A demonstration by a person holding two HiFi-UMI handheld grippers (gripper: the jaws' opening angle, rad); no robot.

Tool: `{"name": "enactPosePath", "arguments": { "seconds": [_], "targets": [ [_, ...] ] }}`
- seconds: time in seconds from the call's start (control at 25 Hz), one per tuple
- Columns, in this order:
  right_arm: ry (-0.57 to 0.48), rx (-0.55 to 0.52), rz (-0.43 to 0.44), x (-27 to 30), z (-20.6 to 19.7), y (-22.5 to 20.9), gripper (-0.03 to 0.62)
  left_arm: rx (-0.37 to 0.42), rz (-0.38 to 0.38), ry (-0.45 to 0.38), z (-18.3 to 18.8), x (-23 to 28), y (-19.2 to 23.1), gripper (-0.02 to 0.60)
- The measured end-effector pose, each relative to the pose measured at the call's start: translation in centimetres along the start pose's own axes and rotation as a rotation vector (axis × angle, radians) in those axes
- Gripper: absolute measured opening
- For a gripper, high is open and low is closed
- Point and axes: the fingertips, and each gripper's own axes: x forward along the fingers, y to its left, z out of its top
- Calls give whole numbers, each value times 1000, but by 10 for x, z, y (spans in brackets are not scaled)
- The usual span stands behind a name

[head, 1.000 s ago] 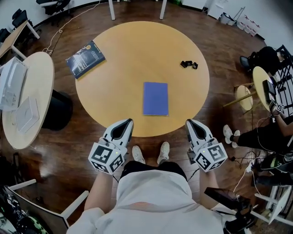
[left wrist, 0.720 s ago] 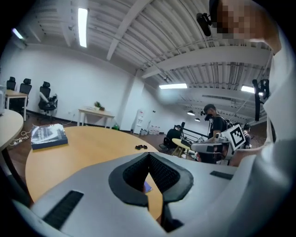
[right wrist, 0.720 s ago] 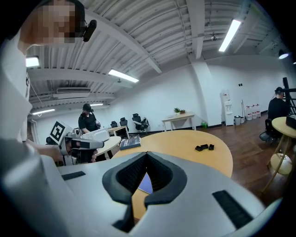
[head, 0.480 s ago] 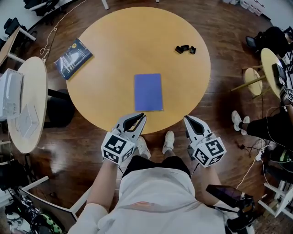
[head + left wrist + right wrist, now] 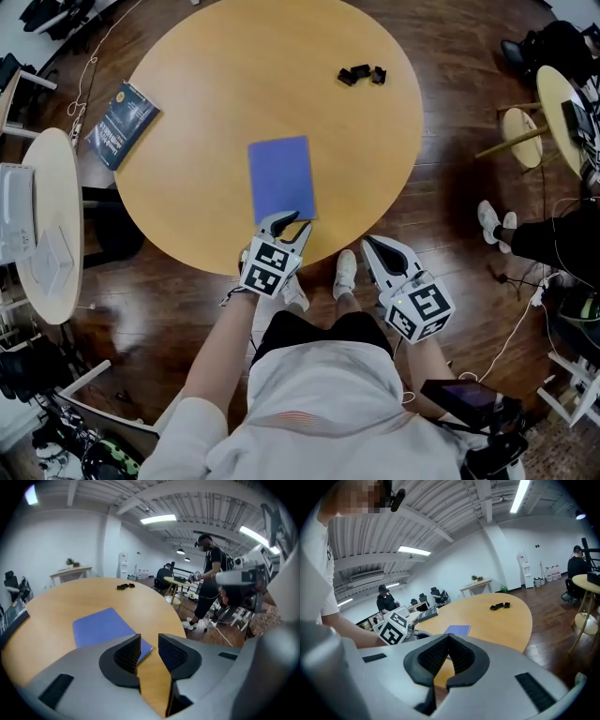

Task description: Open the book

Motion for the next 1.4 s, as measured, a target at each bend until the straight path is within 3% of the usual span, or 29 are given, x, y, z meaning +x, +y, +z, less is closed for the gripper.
{"name": "enactPosePath", "arguments": {
  "seconds": [0.24,0.4,0.64,1.08,1.4],
  "targets": [
    [26,32,-21,-2,-11,-19,-2,99,31,135,-20,43,-8,109],
    [35,51,-20,1,-17,-25,-3,151,76,183,-24,58,-5,110],
    [40,69,-24,2,-23,-32,-2,309,142,220,-27,68,-6,109],
    [46,86,-25,1,-29,-33,-2,274,173,239,-36,73,-1,107],
    [49,85,-24,3,-29,-32,-2,189,122,232,-35,72,-2,107]
  ]
}}
